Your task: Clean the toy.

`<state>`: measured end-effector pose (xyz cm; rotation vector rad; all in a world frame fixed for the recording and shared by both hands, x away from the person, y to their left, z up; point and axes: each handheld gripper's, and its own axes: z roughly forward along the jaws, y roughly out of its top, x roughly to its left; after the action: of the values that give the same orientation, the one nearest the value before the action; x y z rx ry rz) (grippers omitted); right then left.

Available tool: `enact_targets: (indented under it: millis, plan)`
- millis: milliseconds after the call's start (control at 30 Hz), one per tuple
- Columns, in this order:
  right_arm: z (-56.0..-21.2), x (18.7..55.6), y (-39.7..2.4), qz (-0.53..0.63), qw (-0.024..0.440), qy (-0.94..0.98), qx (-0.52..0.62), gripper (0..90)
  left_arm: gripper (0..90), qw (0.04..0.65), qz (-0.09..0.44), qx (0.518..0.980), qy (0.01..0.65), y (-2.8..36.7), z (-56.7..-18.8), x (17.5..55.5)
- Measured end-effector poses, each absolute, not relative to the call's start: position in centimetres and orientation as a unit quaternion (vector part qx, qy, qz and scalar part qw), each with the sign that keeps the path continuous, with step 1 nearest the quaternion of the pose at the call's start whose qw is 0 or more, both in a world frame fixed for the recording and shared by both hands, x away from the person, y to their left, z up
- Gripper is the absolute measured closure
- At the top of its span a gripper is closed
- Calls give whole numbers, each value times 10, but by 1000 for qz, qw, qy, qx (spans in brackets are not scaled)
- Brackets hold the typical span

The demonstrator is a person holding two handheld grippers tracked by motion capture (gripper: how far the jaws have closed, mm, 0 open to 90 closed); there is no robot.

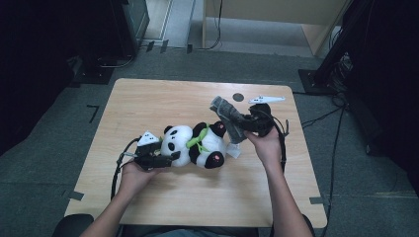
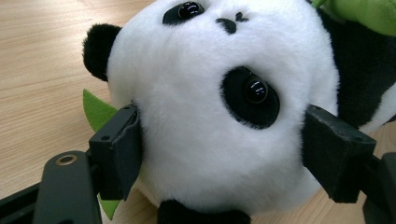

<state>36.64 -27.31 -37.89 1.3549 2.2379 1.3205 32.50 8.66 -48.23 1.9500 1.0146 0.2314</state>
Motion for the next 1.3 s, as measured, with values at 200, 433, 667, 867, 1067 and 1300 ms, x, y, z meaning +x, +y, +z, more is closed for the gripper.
enact_targets:
  millis: [200, 433, 667, 867, 1067, 1300]
  plan:
    - [-365, 357, -254, 465, 95, 770, 427, 736, 215, 450, 94, 788, 411, 86, -482, 325]
    - [-374, 361, -241, 462, 69, 779, 419, 734, 215, 448, 95, 788, 410, 86, -482, 325]
    - [-396, 372, -243, 448, 77, 783, 425, 717, 215, 449, 95, 788, 410, 86, -482, 325]
    - [-403, 375, -251, 446, 85, 778, 434, 704, 217, 448, 95, 788, 411, 86, -482, 325]
    - [-411, 378, -262, 454, 68, 772, 439, 718, 226, 450, 95, 788, 410, 86, -482, 325]
    - [-413, 381, -272, 448, 61, 768, 453, 731, 226, 452, 90, 787, 411, 87, -482, 326]
